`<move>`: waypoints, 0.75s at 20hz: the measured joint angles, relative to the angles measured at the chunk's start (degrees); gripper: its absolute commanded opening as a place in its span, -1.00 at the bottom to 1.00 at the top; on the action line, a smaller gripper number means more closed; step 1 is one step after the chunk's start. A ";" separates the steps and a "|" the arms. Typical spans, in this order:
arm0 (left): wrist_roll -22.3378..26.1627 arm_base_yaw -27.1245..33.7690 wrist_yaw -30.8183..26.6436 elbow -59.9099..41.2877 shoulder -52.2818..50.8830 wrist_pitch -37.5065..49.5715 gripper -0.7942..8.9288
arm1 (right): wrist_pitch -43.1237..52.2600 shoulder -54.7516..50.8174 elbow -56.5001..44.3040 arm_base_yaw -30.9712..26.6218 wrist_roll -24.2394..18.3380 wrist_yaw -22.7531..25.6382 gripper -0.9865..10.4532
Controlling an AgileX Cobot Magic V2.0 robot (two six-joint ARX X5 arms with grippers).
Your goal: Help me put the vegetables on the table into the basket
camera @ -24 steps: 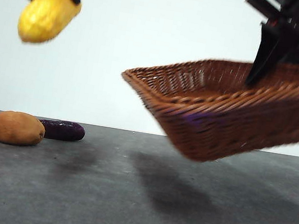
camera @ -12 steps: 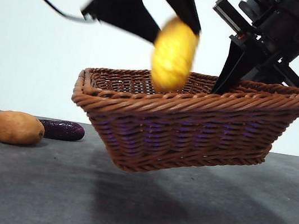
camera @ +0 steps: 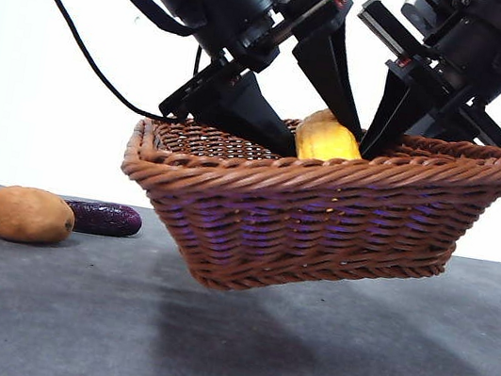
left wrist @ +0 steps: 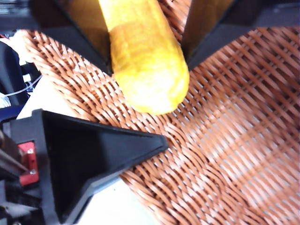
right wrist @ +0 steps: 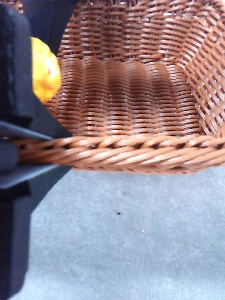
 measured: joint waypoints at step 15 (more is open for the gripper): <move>3.45 9.70 3.72 0.20 -14.23 -8.11 0.06 | 3.65 -0.04 0.39 -0.07 0.42 -2.73 -0.85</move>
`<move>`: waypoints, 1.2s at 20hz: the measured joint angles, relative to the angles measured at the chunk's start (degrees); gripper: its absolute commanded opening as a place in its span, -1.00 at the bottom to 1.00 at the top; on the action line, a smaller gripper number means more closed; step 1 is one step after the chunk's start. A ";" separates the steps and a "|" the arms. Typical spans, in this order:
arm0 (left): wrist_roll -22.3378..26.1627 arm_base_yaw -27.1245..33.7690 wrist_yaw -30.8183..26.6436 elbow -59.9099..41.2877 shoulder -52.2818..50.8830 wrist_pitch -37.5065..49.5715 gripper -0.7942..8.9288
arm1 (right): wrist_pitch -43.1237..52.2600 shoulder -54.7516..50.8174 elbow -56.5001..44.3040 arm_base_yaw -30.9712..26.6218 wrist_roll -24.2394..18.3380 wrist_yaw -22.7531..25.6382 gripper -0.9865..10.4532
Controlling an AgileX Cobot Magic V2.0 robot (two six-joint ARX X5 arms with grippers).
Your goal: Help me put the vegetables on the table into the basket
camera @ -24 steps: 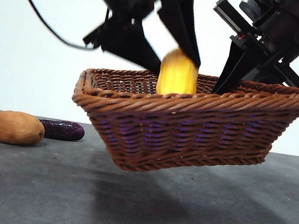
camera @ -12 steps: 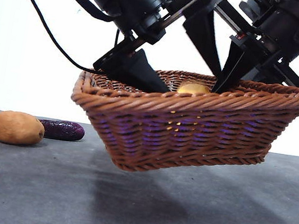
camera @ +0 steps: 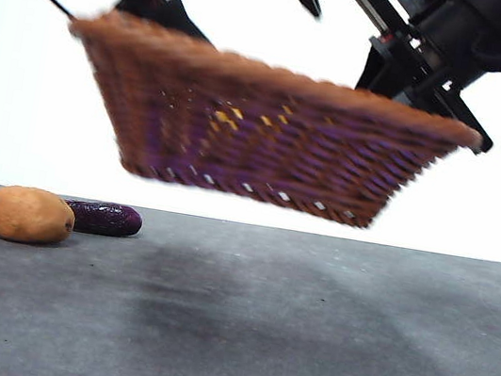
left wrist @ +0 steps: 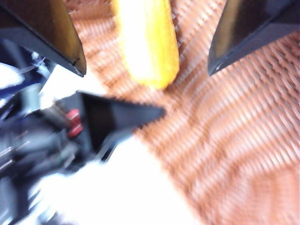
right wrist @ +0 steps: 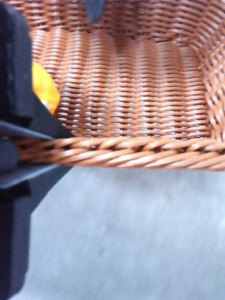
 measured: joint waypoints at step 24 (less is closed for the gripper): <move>-5.75 30.12 -15.41 21.90 26.49 -29.20 0.07 | -2.97 -0.04 -0.83 -5.38 -8.50 3.41 -0.85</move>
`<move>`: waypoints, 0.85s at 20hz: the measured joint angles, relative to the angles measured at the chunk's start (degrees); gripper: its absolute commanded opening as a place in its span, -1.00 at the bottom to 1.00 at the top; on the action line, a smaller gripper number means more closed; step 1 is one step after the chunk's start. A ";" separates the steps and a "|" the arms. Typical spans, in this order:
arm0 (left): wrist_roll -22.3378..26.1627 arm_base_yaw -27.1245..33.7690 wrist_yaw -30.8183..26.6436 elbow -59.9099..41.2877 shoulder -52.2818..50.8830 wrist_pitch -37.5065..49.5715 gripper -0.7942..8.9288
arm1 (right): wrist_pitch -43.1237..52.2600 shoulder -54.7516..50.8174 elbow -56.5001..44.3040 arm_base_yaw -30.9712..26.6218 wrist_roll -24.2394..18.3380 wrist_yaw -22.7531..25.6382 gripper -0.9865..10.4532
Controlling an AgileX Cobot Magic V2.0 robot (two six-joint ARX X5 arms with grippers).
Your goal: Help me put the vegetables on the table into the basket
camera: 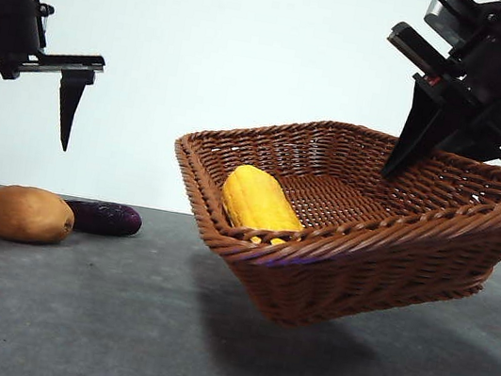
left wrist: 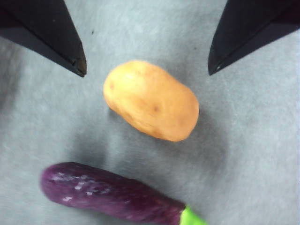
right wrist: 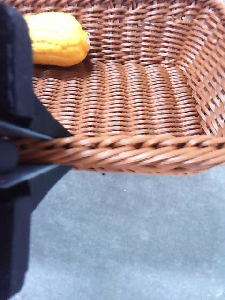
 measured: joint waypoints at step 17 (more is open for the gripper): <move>-10.78 0.26 0.31 0.44 12.41 6.16 -0.21 | 0.94 0.00 0.00 0.00 -5.55 -2.12 -0.85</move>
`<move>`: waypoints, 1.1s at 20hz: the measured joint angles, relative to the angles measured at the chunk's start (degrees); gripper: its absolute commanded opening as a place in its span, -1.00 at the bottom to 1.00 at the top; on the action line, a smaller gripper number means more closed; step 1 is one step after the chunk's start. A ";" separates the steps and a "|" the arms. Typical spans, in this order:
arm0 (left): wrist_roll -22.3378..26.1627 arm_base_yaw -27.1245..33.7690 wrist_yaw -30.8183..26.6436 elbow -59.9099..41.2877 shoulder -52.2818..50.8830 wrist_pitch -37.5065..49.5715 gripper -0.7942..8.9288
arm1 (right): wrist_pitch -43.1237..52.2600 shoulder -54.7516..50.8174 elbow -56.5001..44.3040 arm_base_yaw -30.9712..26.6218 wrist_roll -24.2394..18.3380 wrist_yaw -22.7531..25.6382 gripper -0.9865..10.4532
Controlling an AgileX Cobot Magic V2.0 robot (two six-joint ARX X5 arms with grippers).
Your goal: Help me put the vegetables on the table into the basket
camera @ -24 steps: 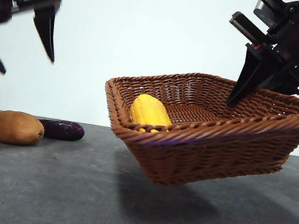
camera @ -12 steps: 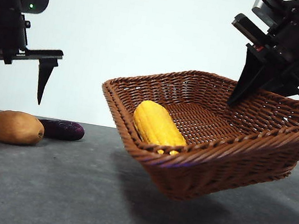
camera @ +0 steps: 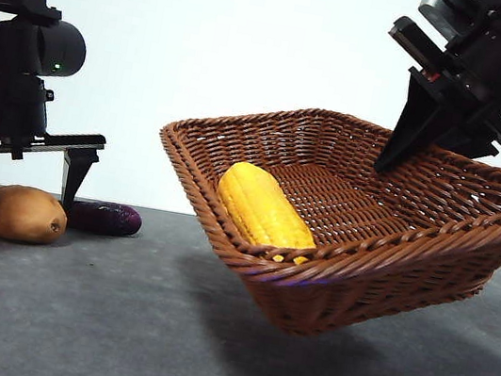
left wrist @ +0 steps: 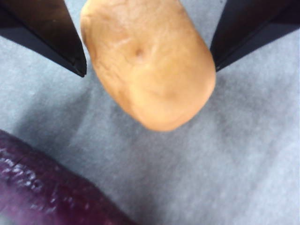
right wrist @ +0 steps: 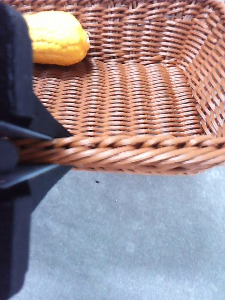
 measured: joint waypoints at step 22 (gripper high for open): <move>41.13 -13.29 17.46 -0.04 -37.70 -6.69 -0.85 | 5.35 7.04 0.00 3.45 14.34 -0.02 -0.85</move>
